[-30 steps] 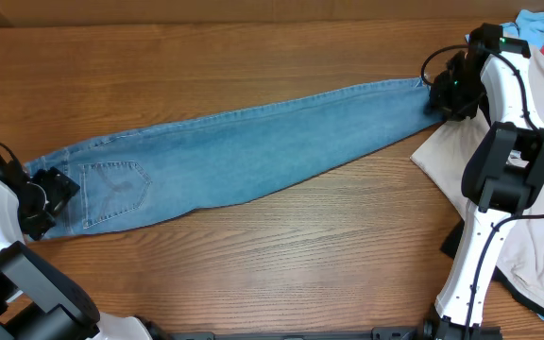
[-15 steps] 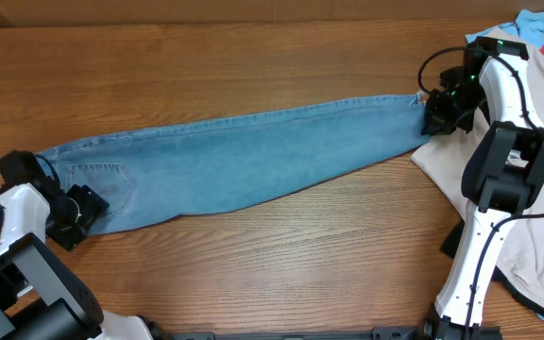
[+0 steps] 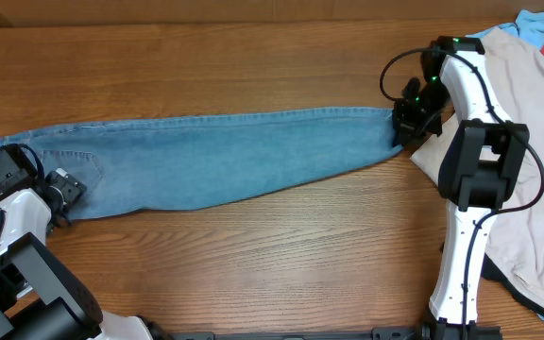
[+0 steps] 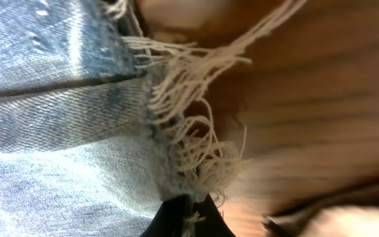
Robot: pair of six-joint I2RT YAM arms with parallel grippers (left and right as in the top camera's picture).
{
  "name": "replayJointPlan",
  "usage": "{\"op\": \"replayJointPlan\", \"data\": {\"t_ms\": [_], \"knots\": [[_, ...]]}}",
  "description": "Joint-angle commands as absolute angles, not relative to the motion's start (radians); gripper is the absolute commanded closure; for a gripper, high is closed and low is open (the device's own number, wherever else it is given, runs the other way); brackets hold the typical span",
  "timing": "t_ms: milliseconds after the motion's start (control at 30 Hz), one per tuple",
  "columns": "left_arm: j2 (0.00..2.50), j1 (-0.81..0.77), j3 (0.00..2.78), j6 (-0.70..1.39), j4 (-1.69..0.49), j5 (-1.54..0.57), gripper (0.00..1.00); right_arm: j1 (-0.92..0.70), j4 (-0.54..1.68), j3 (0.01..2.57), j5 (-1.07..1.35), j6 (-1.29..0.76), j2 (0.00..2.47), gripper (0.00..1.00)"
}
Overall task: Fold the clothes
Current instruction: 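Carry the hem end leftward with the right gripper toward the waistband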
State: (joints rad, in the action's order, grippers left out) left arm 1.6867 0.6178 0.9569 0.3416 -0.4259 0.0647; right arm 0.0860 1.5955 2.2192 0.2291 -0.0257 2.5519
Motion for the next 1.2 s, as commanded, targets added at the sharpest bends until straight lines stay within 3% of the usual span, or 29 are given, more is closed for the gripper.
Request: {"op": "replayJointPlan", "data": {"t_ms": [0, 300, 700, 867, 1033, 1167], "knots": [[1.680, 0.624, 0.959, 0.353, -0.494, 0.017, 0.21, 0.088, 1.554, 2.218, 0.248, -0.025, 2.562, 0.96], [1.679, 0.622, 0.959, 0.352, -0.650, -0.061, 0.23, 0.162, 1.590, 2.321, 0.233, -0.021, 2.480, 0.96], [1.679, 0.621, 0.959, 0.352, -0.663, -0.080, 0.21, 0.238, 1.669, 2.341, 0.149, -0.017, 2.323, 0.96], [1.679, 0.621, 0.959, 0.352, -0.665, -0.107, 0.20, 0.099, 1.667, 2.341, 0.188, 0.005, 2.254, 0.96], [1.679, 0.621, 0.959, 0.356, -0.667, -0.132, 0.10, -0.149, 1.682, 2.341, 0.186, -0.018, 2.229, 0.96], [1.679, 0.621, 0.959, 0.356, -0.671, -0.132, 0.08, -0.329, 1.636, 2.341, 0.186, -0.064, 2.230, 0.96]]}}
